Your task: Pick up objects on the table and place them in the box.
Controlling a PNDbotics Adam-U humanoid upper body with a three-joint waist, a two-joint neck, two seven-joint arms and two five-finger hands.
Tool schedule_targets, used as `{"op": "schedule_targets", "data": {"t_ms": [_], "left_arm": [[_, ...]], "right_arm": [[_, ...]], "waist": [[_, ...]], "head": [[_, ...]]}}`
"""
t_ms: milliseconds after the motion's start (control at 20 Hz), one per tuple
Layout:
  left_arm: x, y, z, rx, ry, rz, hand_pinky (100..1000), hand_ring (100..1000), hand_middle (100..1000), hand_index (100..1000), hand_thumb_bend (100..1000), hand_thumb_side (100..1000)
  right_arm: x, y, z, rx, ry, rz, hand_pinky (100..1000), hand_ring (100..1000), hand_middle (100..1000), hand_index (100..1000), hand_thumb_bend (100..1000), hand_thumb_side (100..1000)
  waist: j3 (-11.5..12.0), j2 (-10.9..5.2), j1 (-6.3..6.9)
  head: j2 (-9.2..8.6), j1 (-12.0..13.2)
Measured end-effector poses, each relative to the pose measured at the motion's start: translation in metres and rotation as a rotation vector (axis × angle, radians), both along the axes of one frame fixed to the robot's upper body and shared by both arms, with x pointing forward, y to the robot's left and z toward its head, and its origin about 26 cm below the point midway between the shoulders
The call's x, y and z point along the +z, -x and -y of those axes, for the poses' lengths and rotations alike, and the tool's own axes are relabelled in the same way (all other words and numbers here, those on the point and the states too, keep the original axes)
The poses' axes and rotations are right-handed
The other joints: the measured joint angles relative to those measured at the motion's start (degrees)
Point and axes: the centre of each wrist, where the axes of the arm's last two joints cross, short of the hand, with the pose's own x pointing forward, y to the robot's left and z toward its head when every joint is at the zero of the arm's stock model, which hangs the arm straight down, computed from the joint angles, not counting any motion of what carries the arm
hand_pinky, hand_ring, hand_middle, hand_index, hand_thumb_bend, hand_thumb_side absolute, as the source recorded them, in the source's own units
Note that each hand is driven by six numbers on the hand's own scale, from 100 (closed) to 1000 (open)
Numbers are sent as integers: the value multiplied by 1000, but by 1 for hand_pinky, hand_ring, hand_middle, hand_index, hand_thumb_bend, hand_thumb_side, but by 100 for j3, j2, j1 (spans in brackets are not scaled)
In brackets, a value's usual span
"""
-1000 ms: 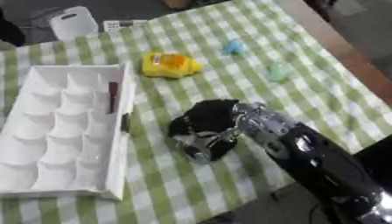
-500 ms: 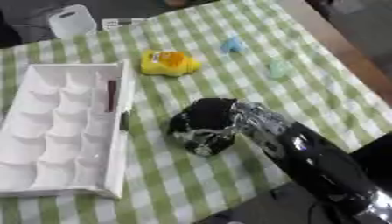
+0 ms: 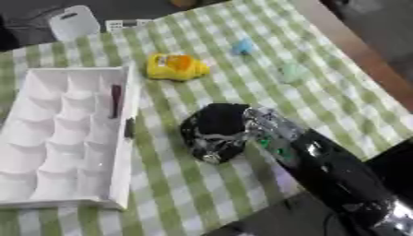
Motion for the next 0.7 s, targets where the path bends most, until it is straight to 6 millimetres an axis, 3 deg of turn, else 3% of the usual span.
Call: {"op": "schedule_targets", "data": {"t_ms": [200, 700], "left_arm": [[0, 0, 0, 0, 0, 0, 745, 697, 969, 856, 188, 931], [0, 0, 0, -1, -1, -1, 745, 698, 968, 856, 190, 927]], "right_arm": [[11, 4, 0, 14, -56, 19, 100, 309, 472, 564, 170, 100], [83, 16, -14, 119, -217, 138, 100, 307, 475, 559, 276, 100]], "waist": [[-18, 0, 0], [41, 0, -1]], "head": [[0, -1], [3, -11]]}}
